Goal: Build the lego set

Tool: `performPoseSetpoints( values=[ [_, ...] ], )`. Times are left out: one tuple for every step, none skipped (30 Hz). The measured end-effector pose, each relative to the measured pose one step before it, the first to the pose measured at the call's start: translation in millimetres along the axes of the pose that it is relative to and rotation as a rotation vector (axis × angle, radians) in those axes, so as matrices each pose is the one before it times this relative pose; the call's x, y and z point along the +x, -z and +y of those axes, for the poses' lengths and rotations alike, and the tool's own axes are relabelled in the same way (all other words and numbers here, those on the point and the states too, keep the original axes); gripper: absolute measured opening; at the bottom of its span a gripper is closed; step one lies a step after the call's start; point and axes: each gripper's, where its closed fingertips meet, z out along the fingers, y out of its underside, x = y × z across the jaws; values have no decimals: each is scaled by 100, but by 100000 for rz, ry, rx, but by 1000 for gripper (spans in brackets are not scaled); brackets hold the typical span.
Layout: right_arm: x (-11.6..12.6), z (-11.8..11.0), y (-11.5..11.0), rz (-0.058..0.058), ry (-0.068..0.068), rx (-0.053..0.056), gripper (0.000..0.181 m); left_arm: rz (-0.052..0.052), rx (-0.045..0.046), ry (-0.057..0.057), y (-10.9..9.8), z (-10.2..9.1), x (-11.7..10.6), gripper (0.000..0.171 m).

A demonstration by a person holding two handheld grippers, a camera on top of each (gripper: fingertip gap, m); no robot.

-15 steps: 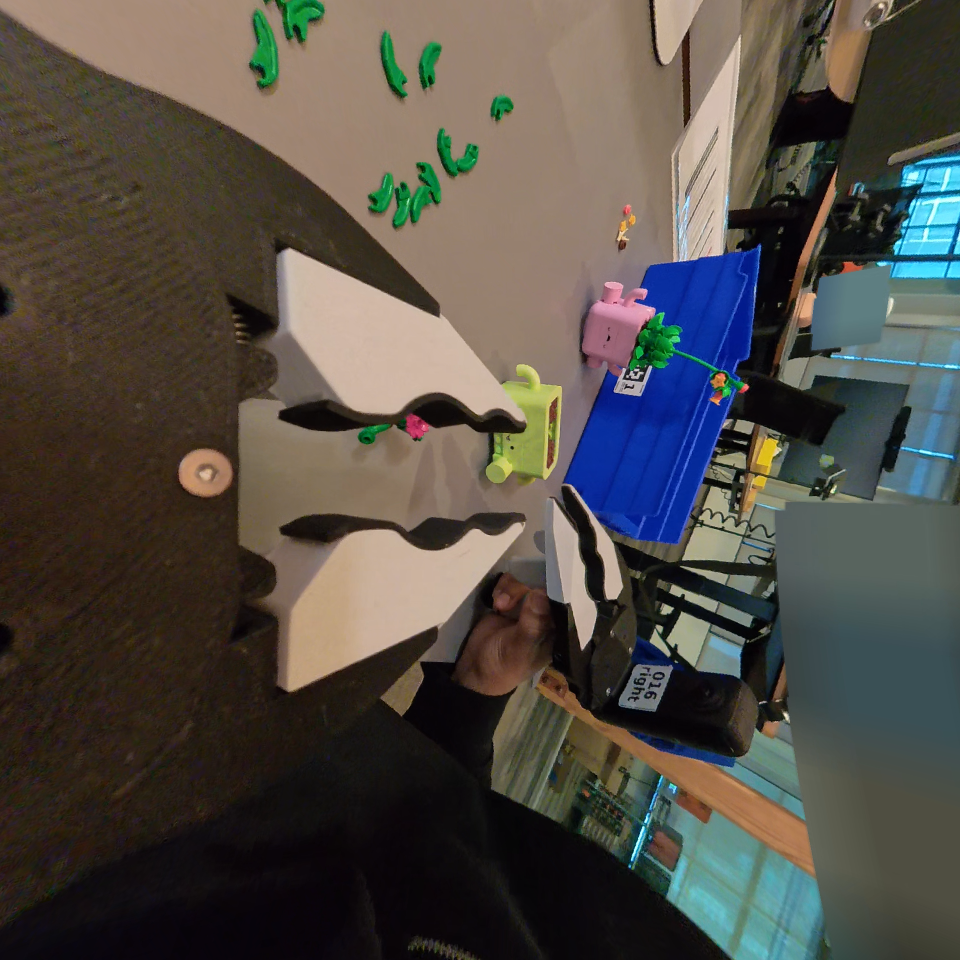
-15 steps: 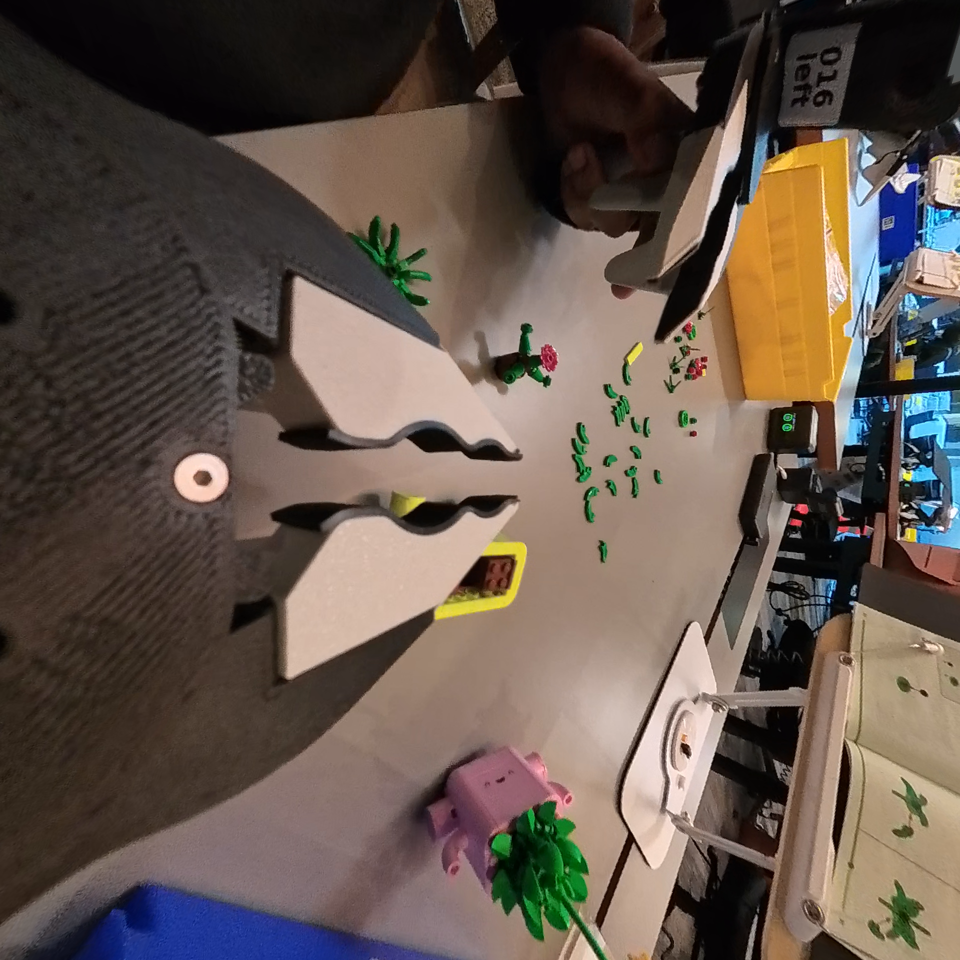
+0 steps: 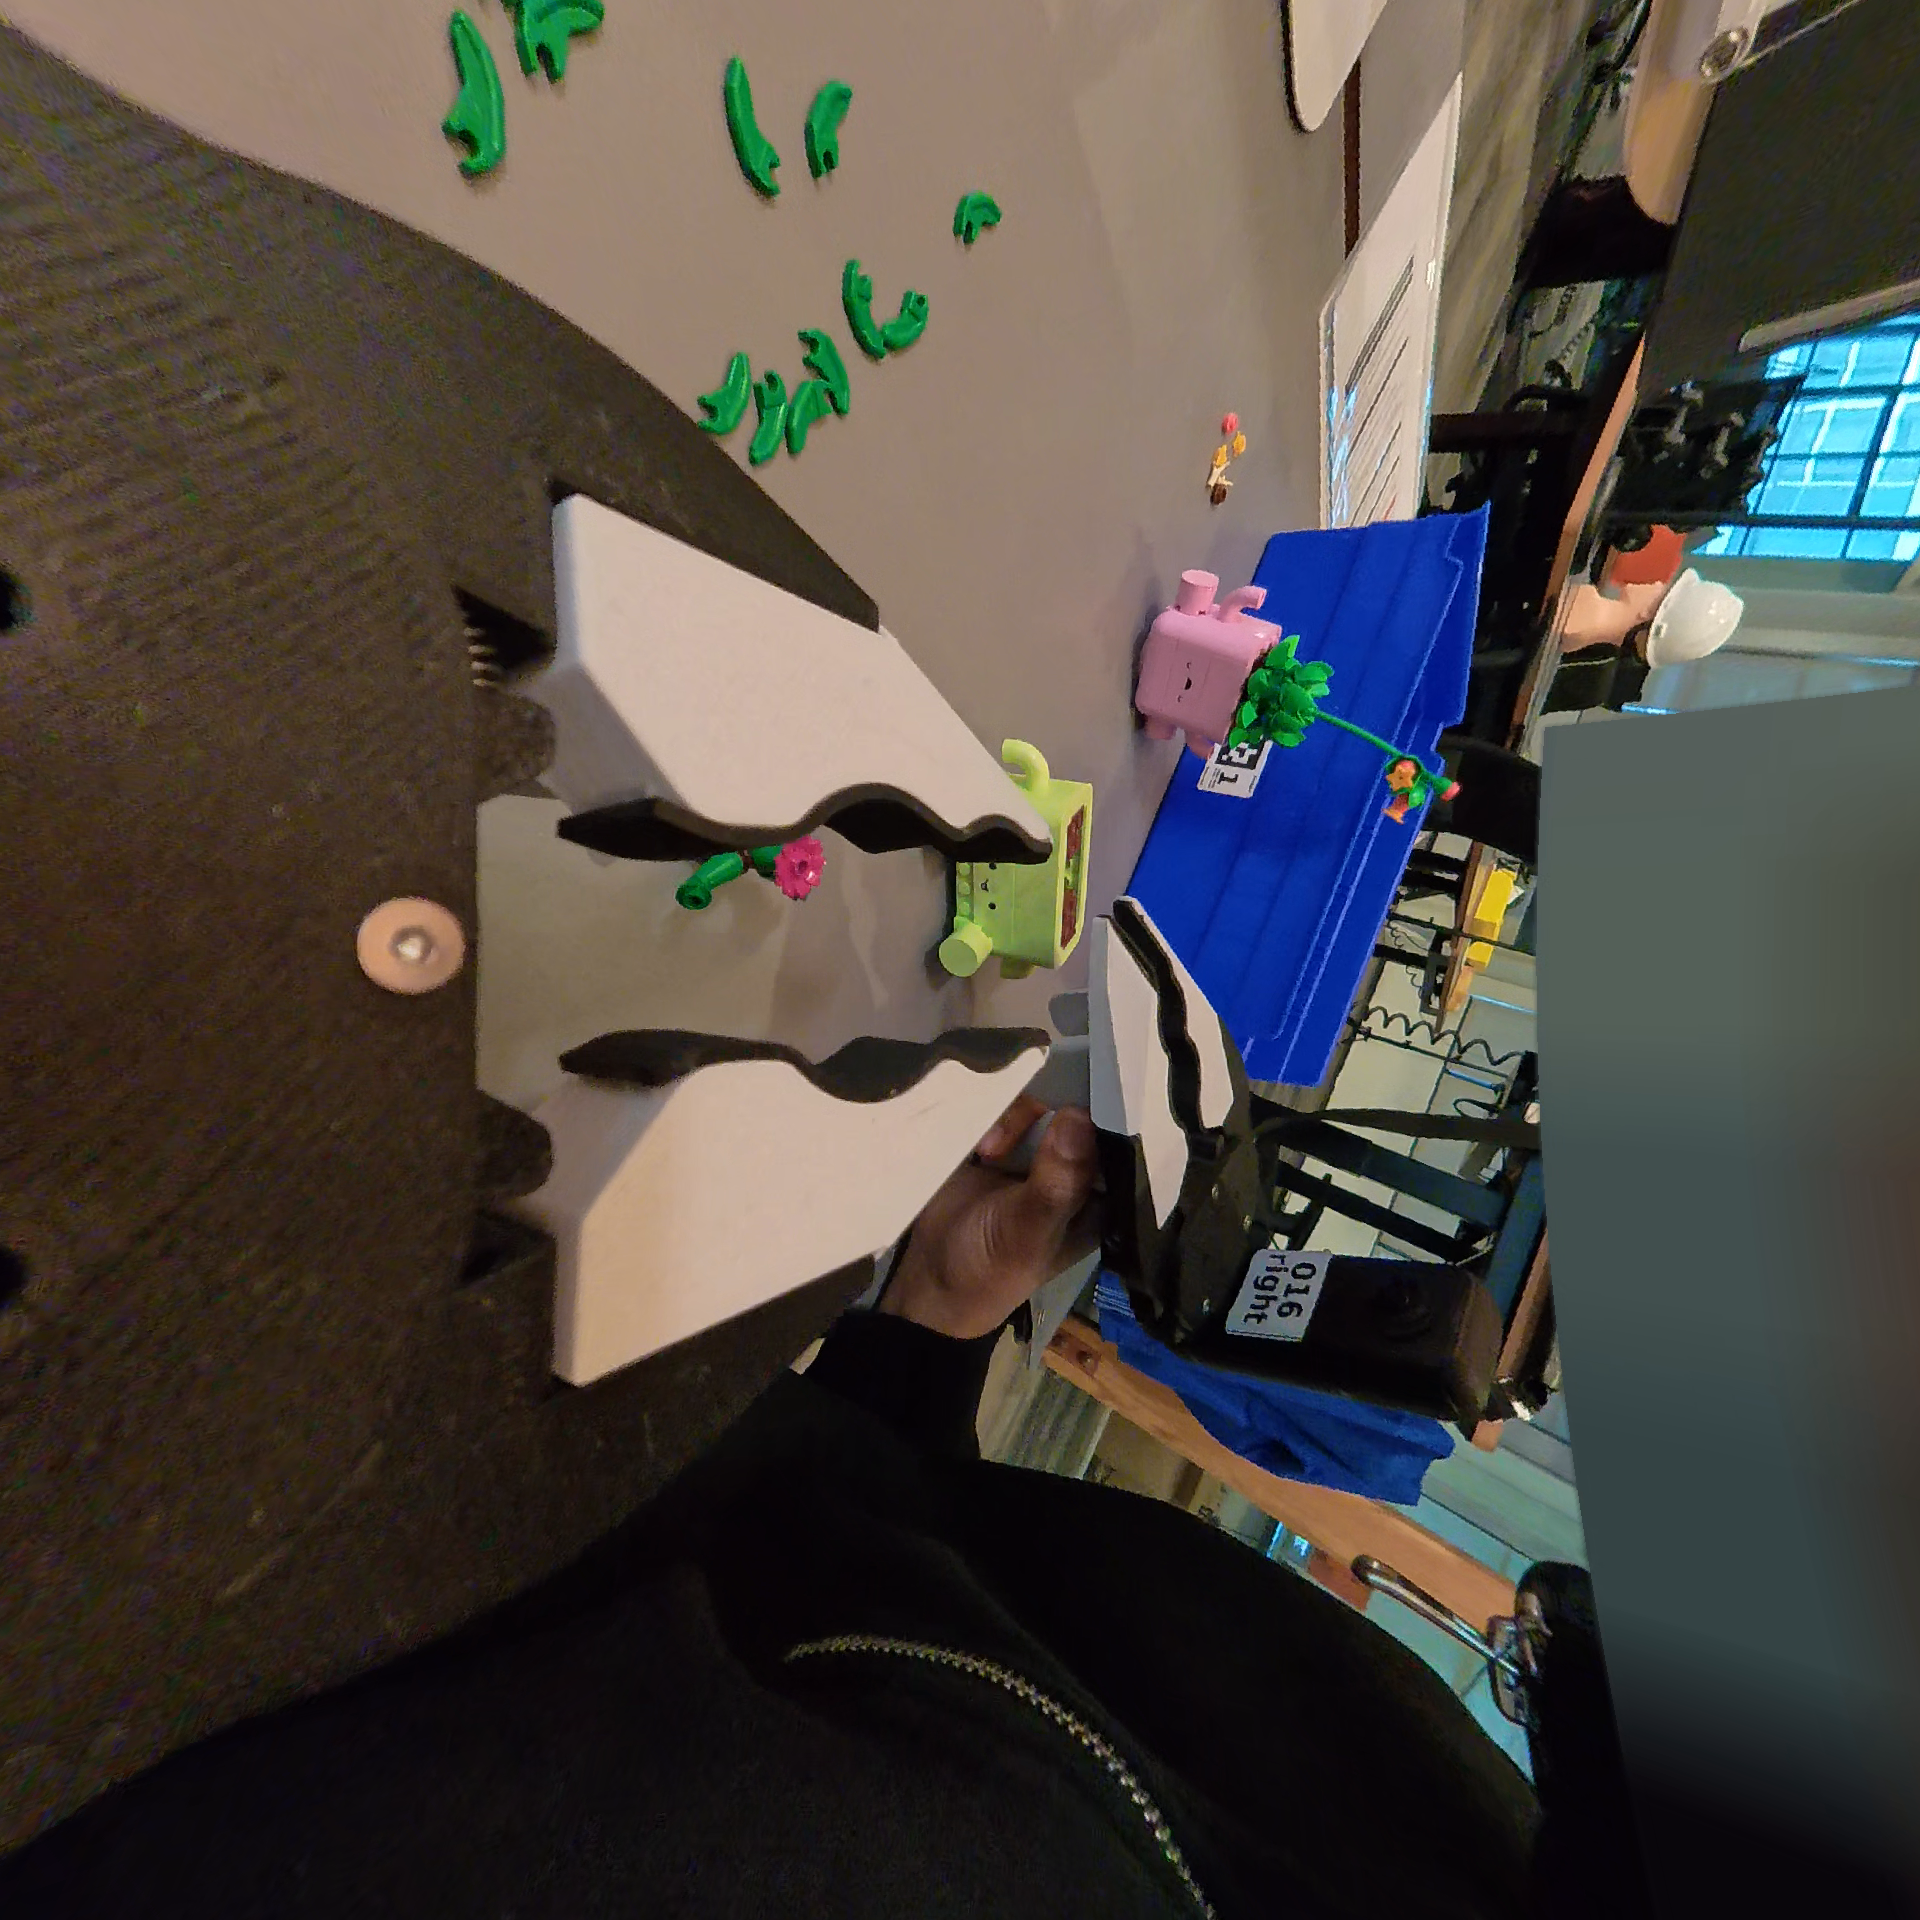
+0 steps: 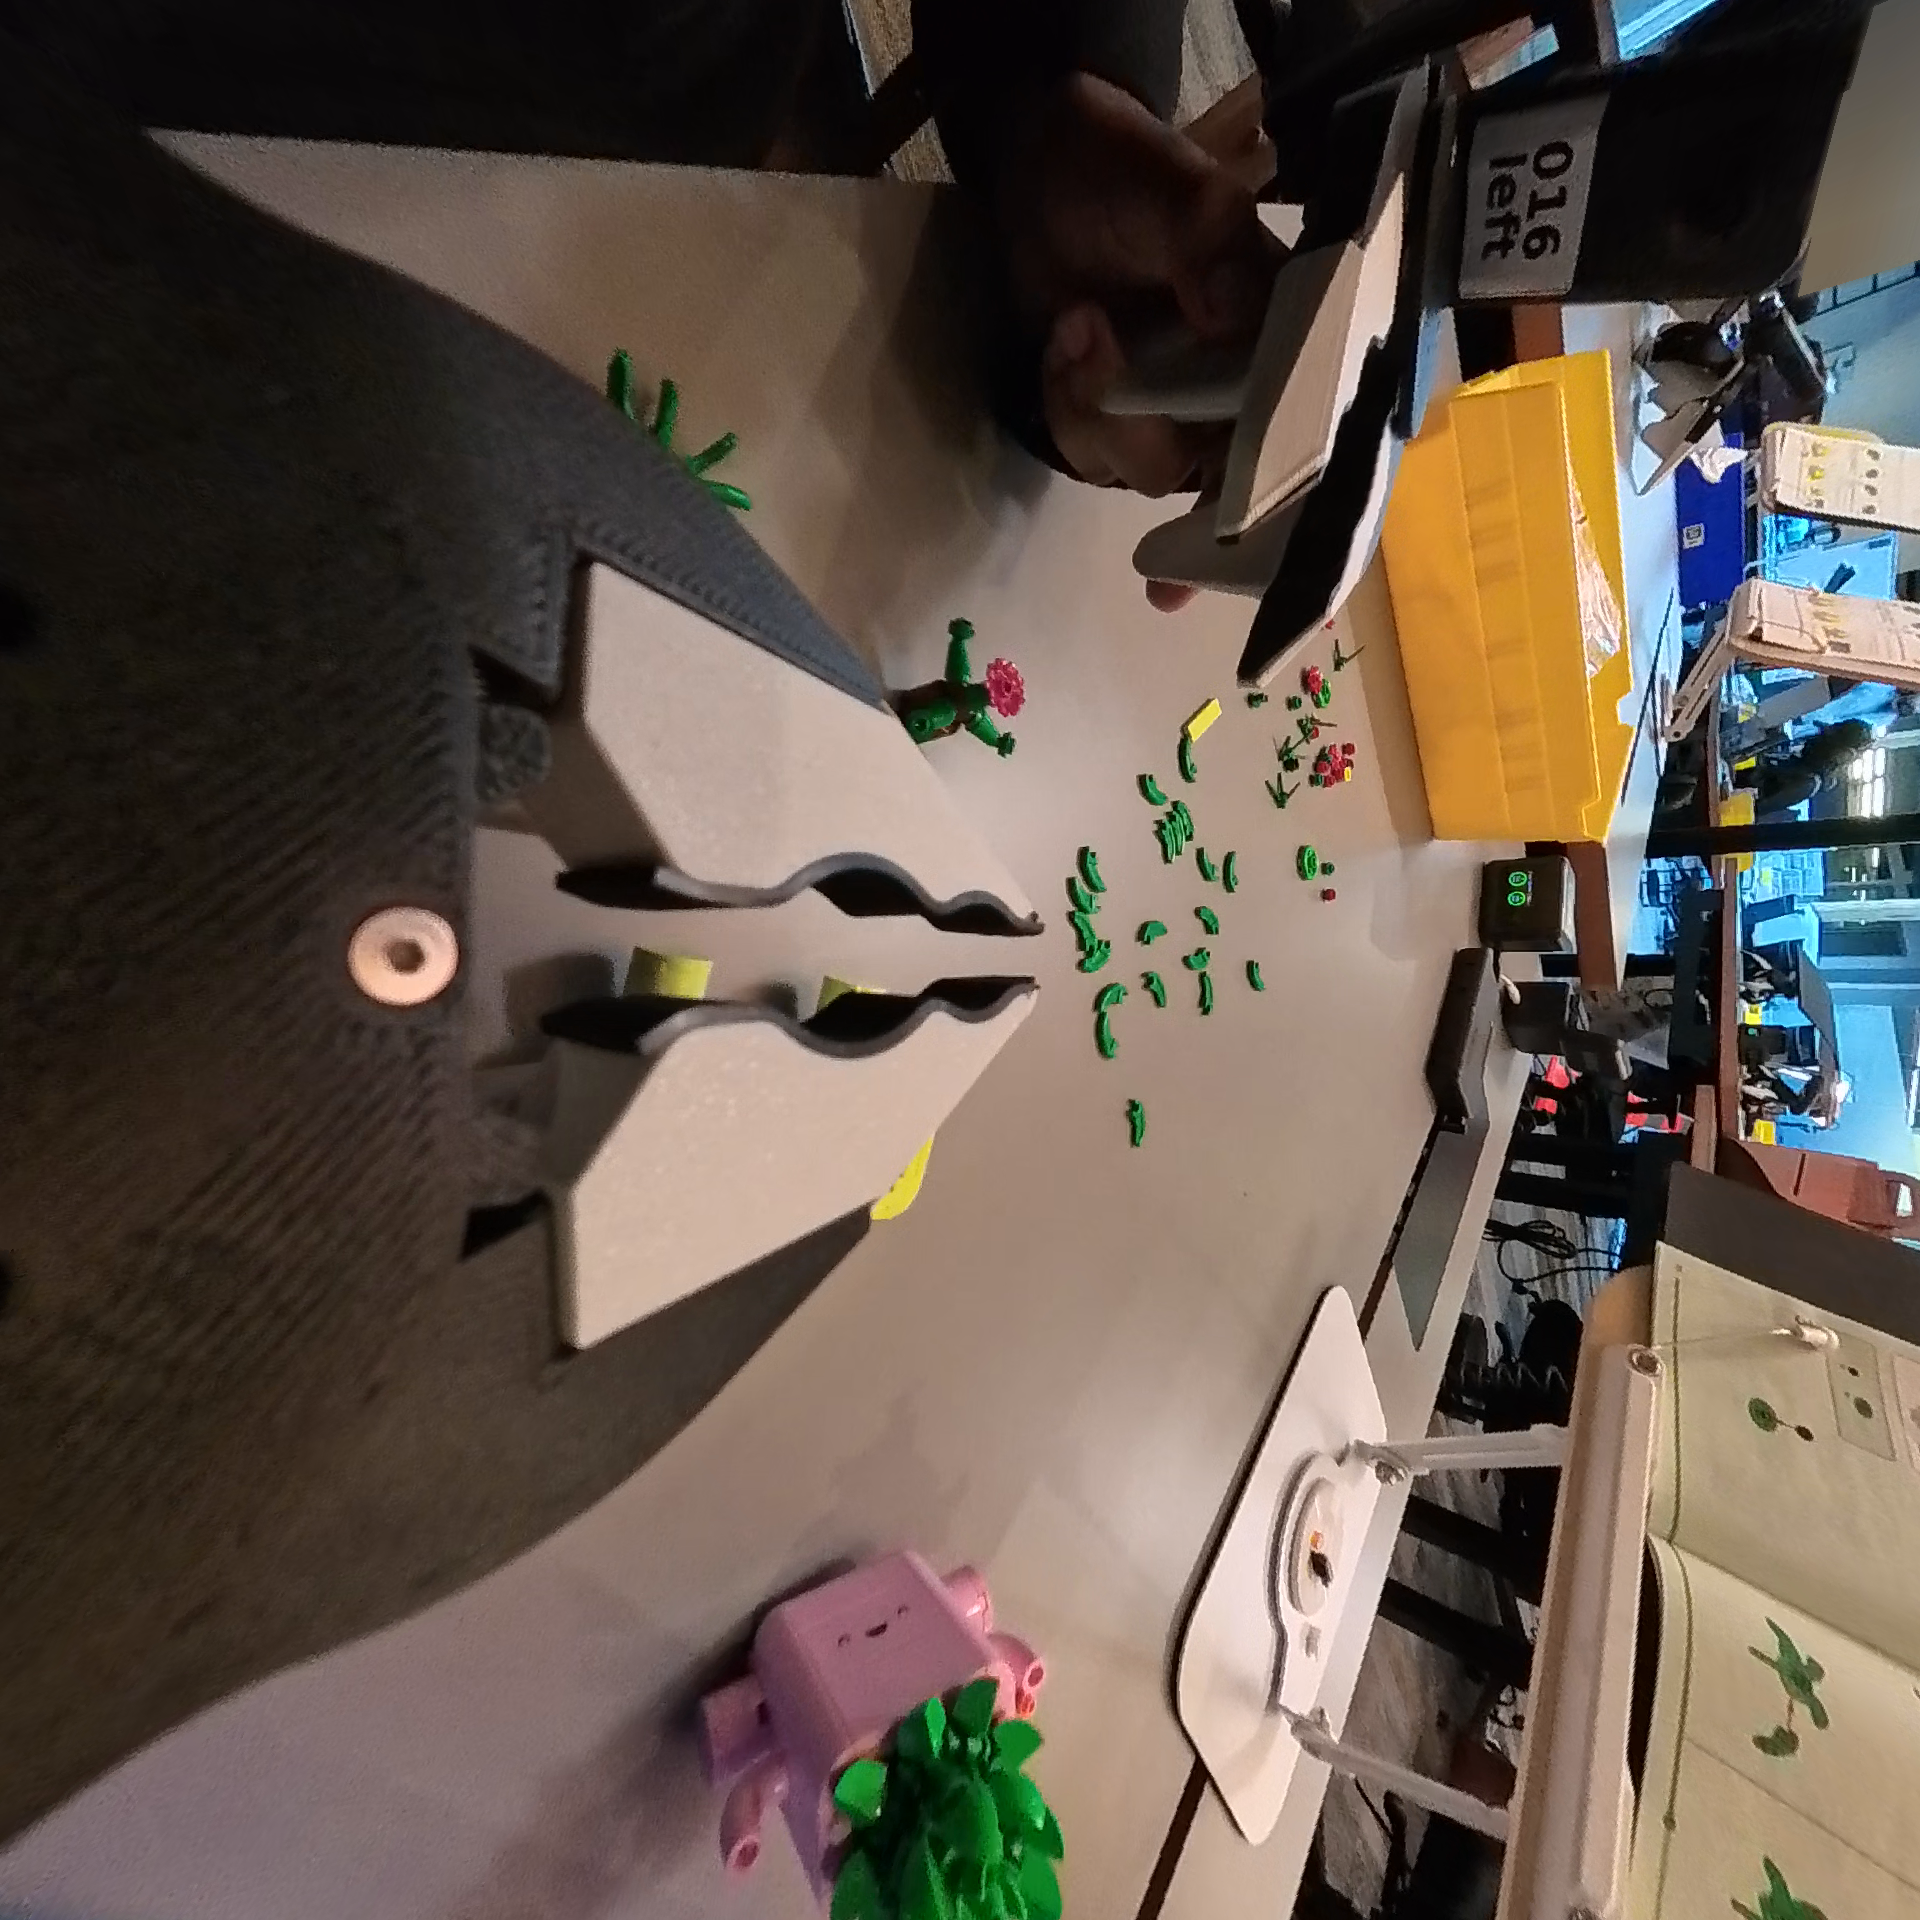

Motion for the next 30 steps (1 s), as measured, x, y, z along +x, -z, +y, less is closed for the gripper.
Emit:
performPoseSetpoints(
  values=[
    [-8,-1,-59,-55,55,-91,6,-60,207,-29,7,-31,-16,30],
    [0,11,-29,-32,29,-57,6,-47,2,-192,-14,-4,0,30],
    [6,-2,-1,36,10,11,6,23,-173,-201,-25,15,27,30],
    [13,-7,8,78,-39,70,6,101,-214,-68,-36,30,9,31],
    [25,-3,6,85,-78,32,6,39,-73,23,-12,-4,-3,31],
    [9,9,-12,52,-89,-90,6,-1,141,39,-8,-13,-10,30],
    [7,23,-13,-5,-61,-203,6,-28,132,137,7,-17,-23,30],
    [-2,31,-30,-9,33,-220,6,-40,31,205,-4,-7,-34,31],
    [-13,21,-24,-22,88,-209,6,26,42,116,1,-2,-10,31],
    [-14,29,-15,-72,94,-178,6,-3,98,-32,-7,-23,0,31],
    [-17,11,-9,-43,53,-105,6,-1,14,-65,-3,1,5,31],
    [-1,1,0,-19,30,-7,6,-3,-29,-69,-20,6,0,31],
    [5,-7,-3,27,18,48,6,10,-45,-75,-9,-1,7,31],
    [-6,-5,5,-7,-20,51,6,41,-80,-33,-6,14,11,31],
    [7,-5,9,6,9,56,6,10,-56,5,-6,7,0,31],
    [-2,-4,-5,33,44,20,6,29,1,45,2,-3,-2,31],
    [-5,4,-2,11,37,-32,6,-13,27,-29,-2,-4,-4,31],
    [-3,1,-3,20,54,-15,6,-15,14,-110,5,-5,14,31],
    [-3,2,-3,15,58,-17,6,-12,19,-122,-5,3,8,31],
    [-4,-1,-4,4,63,-1,6,-37,-8,-129,-6,0,17,31],
    [-9,-16,3,-2,70,54,6,13,-36,-57,-9,7,5,31],
    [-1,-6,5,-19,81,55,6,50,8,-24,-1,-1,5,31],
    [-19,-4,-1,-38,123,32,6,46,41,-17,7,-5,7,31],
    [-28,-3,4,-23,158,32,6,19,144,-73,7,-16,11,31],
    [-9,-21,5,27,193,97,6,-79,277,-133,25,-40,11,31],
    [-12,-20,15,66,182,182,6,-69,228,-117,29,-23,11,31],
    [-23,-42,39,0,206,320,6,-81,301,-182,32,-30,16,31],
    [-30,-86,69,87,401,632,6,-121,475,-314,55,-57,30,31],
    [-44,-130,119,309,716,1043,6,-148,376,-318,56,-35,54,31],
    [-54,-187,175,557,1098,1533,6,-102,19,-445,40,11,108,31]
  ],
)
